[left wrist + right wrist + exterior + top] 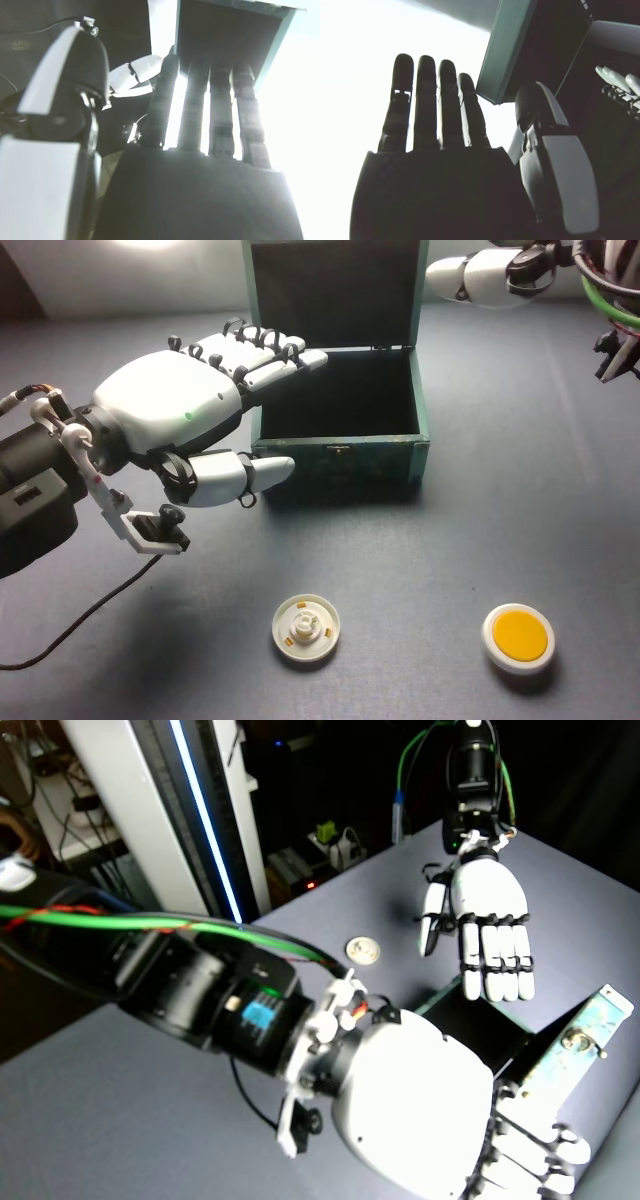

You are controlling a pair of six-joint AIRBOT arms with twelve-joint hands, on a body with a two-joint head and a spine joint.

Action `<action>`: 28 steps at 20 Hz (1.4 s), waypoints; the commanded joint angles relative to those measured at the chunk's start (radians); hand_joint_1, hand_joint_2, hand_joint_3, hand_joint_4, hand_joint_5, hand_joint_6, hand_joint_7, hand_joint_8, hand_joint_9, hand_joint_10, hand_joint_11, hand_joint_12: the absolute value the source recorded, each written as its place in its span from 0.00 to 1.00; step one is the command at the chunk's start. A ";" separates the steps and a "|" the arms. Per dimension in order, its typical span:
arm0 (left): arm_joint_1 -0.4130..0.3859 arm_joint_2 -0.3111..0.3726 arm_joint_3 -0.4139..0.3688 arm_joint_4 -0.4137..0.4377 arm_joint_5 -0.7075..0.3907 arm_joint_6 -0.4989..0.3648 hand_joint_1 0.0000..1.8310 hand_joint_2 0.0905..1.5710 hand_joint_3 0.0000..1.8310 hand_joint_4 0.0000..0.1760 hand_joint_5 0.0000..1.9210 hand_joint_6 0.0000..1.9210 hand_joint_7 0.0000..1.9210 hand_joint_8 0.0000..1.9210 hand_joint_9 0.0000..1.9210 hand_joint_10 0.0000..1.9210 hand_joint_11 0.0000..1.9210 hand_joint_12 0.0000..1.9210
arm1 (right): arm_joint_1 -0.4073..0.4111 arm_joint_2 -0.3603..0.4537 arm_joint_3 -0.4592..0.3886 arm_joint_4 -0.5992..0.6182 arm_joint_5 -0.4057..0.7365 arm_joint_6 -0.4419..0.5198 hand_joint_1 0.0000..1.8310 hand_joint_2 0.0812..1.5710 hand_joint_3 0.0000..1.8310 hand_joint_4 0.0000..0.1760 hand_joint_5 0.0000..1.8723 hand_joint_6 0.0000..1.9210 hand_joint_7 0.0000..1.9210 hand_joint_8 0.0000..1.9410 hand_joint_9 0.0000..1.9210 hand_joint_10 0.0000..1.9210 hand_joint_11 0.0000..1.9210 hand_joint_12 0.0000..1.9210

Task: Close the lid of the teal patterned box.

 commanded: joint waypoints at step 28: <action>-0.009 -0.008 0.013 -0.018 -0.139 -0.007 0.20 0.88 0.00 0.12 0.03 0.00 0.00 0.00 0.00 0.00 0.00 0.04 | 0.032 -0.096 0.085 -0.036 0.054 0.008 0.13 0.83 0.00 0.00 0.03 0.01 0.07 0.01 0.08 0.02 0.00 0.61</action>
